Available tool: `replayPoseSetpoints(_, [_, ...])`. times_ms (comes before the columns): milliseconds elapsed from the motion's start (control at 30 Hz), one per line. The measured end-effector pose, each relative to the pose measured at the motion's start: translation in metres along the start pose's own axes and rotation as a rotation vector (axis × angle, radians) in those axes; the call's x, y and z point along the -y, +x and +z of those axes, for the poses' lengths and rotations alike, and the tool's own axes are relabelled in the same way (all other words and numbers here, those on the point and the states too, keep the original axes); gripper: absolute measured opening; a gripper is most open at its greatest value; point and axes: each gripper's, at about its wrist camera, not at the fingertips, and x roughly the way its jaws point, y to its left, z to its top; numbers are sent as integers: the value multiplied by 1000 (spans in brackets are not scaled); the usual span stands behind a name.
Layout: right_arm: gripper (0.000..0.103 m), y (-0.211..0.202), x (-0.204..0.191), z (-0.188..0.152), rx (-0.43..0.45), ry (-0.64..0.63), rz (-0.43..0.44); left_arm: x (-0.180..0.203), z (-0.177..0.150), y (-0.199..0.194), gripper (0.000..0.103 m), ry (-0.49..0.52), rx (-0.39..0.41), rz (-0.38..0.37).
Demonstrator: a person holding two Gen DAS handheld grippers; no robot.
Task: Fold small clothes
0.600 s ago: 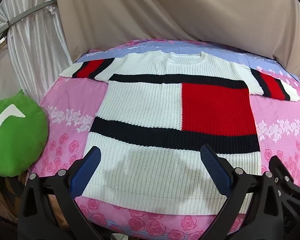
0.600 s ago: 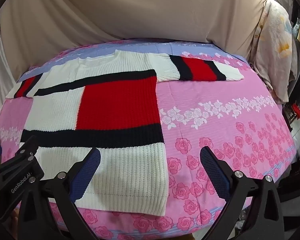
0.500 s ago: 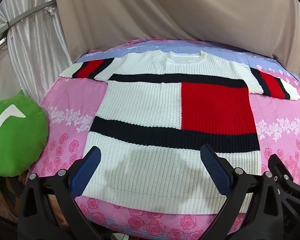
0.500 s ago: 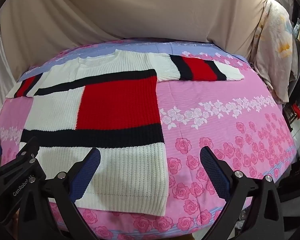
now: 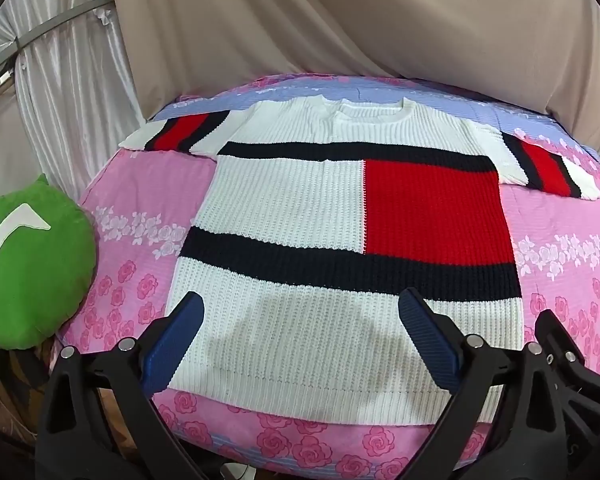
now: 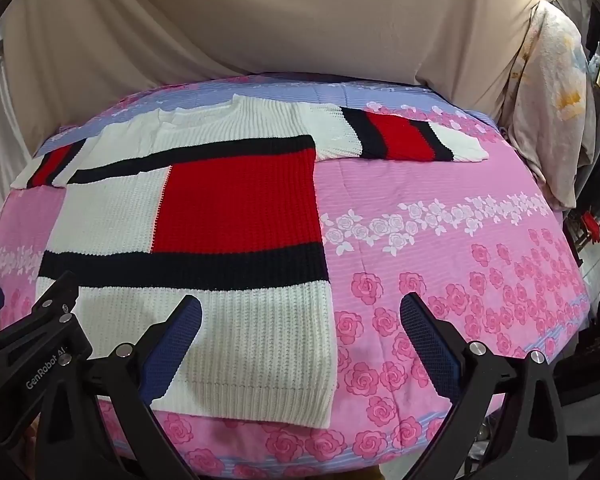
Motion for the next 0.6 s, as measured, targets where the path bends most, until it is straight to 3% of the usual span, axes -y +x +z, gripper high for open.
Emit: replayPoseSetpoints(600, [98,-3,3,-1,3,-7,-11,0,1,-1,95,-2,-2,2])
